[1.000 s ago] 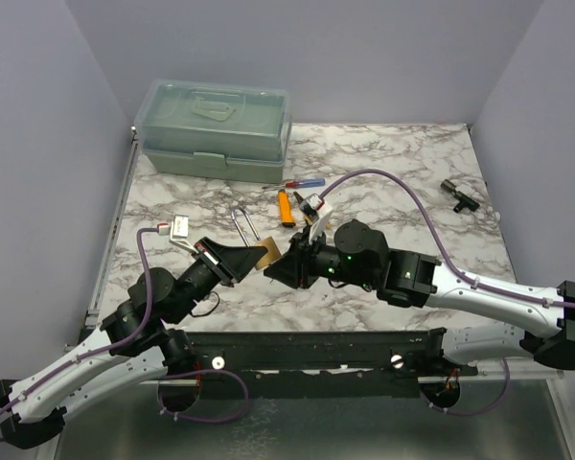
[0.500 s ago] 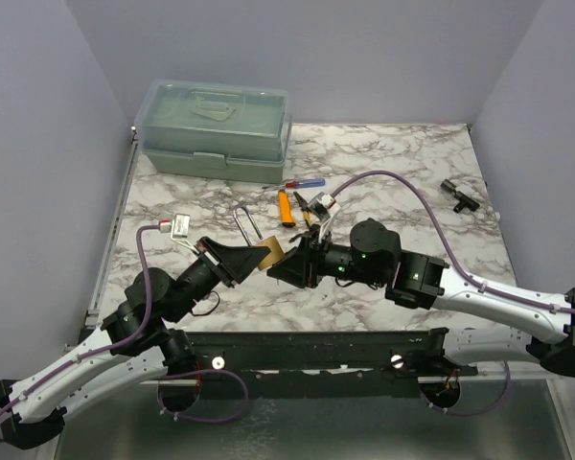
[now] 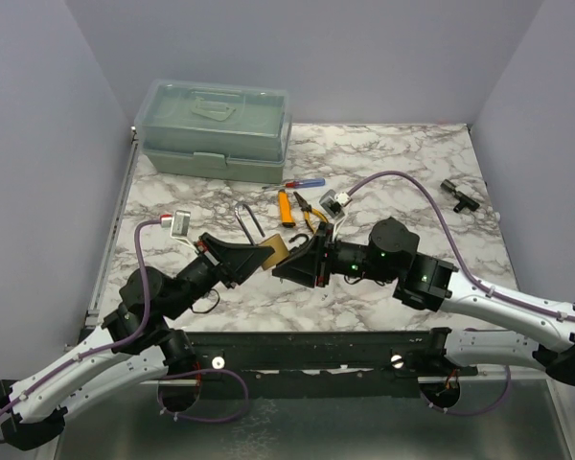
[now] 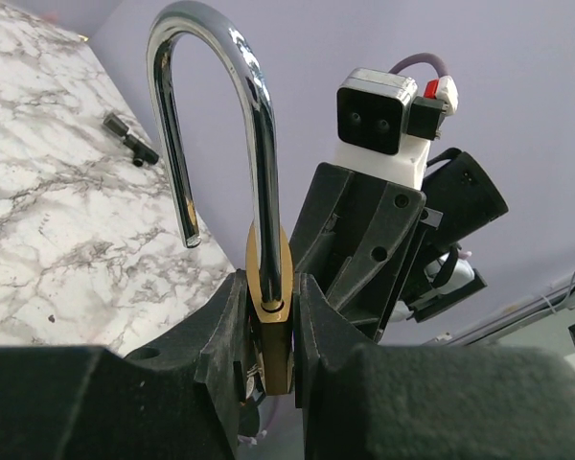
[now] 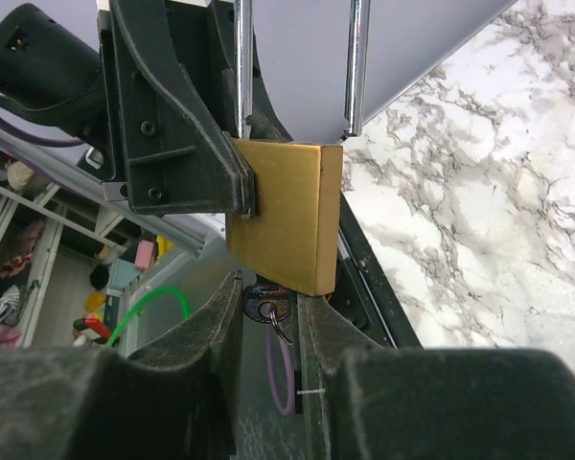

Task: Unlock with the key

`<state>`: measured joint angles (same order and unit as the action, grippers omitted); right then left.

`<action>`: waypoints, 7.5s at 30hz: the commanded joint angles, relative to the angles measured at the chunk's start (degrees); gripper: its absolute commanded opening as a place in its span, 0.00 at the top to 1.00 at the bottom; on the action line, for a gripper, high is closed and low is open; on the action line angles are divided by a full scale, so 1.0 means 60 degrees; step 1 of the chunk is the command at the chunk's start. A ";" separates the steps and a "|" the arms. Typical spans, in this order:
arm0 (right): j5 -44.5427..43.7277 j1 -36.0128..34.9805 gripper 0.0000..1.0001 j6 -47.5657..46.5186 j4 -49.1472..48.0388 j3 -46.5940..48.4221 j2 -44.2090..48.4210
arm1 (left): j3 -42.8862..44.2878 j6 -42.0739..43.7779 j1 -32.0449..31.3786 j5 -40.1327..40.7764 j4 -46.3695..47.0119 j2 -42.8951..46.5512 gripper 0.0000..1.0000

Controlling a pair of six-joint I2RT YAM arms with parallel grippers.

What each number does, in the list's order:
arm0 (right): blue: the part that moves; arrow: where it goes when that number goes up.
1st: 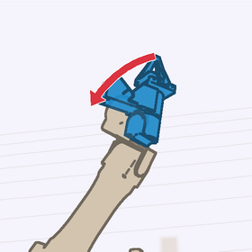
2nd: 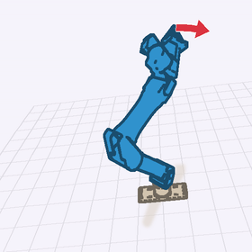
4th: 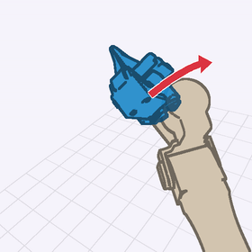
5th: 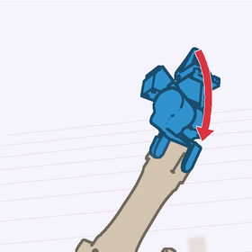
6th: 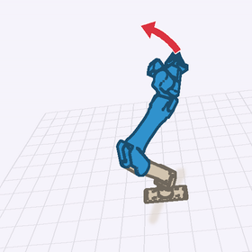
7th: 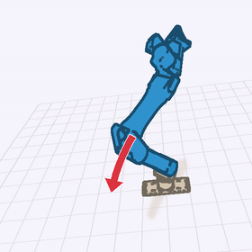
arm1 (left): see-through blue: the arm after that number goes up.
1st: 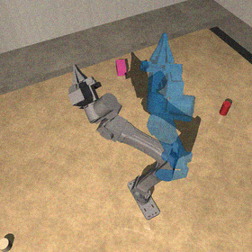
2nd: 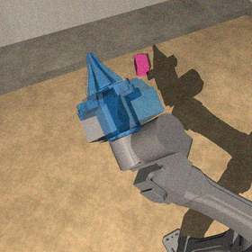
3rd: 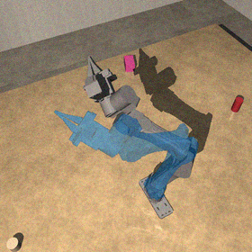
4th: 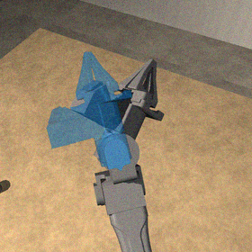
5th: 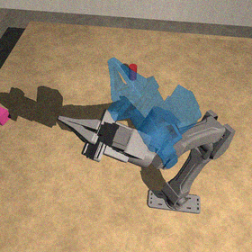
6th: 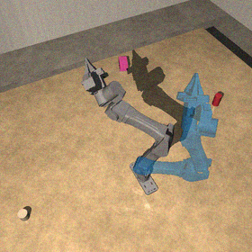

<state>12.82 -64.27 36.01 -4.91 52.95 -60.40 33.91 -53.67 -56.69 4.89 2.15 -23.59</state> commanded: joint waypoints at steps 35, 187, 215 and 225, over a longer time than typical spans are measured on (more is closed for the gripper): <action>0.0896 0.0132 0.38 -0.0129 0.0337 0.0101 0.0744 | 0.0483 -0.0265 -0.0217 -0.1809 0.0794 0.0016 1.00; -0.1521 0.0457 0.99 0.0886 0.3142 0.1001 0.1230 | -0.0330 0.0329 -0.0221 0.0613 -0.2954 0.3156 0.04; -0.3108 0.2990 0.99 0.0896 0.6271 0.1019 -0.2375 | 0.2110 0.2890 -0.0228 0.2691 -0.6850 0.0013 0.01; -0.0534 0.4348 0.99 0.0083 0.4233 0.0316 -0.3125 | 0.1972 0.3133 -0.0220 0.2797 -0.6706 0.0426 0.01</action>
<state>-0.27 -42.15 39.53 30.63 57.01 -78.98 46.37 -36.73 -57.89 19.84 -37.85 -22.13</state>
